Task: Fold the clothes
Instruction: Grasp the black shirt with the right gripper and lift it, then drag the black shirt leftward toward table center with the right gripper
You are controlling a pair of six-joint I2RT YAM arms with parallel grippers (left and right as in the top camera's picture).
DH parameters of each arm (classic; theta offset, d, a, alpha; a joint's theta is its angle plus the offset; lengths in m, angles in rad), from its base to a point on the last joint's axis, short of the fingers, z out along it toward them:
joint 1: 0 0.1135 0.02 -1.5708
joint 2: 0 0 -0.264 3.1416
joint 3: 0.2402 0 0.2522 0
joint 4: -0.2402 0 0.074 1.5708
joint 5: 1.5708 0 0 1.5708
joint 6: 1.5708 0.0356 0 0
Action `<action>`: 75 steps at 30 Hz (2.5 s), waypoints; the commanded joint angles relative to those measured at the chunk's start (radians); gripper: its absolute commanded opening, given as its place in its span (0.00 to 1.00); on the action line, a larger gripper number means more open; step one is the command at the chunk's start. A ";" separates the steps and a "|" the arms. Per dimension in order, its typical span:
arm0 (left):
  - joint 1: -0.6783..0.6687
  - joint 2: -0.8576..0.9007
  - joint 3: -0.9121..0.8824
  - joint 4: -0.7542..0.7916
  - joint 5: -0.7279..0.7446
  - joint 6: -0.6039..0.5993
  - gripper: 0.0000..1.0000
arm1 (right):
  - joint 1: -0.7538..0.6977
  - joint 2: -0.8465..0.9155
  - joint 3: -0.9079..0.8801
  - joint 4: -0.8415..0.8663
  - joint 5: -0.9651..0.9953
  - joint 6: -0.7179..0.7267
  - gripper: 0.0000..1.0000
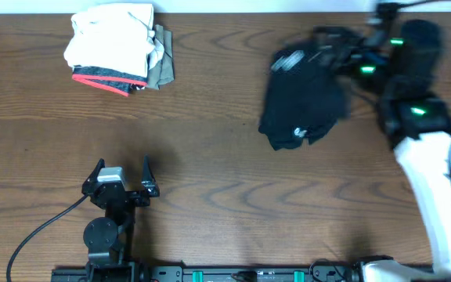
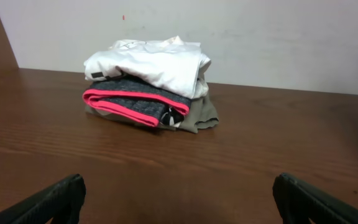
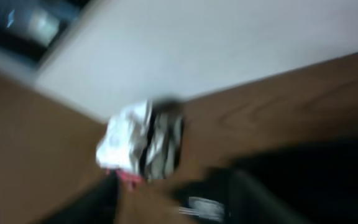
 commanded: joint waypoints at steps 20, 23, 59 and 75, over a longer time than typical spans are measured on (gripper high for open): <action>0.003 -0.005 -0.014 -0.039 0.002 0.003 0.98 | -0.037 0.057 0.009 -0.577 0.414 -0.180 0.99; 0.003 -0.005 -0.014 -0.039 0.002 0.003 0.98 | -0.039 0.104 0.000 -0.595 0.391 -0.180 0.99; 0.003 -0.005 -0.014 -0.039 0.003 0.003 0.98 | -0.048 0.460 -0.002 -0.453 0.182 -0.432 0.99; 0.003 -0.005 -0.014 -0.039 0.003 0.002 0.98 | -0.097 0.460 -0.166 -0.332 -0.075 -0.645 0.85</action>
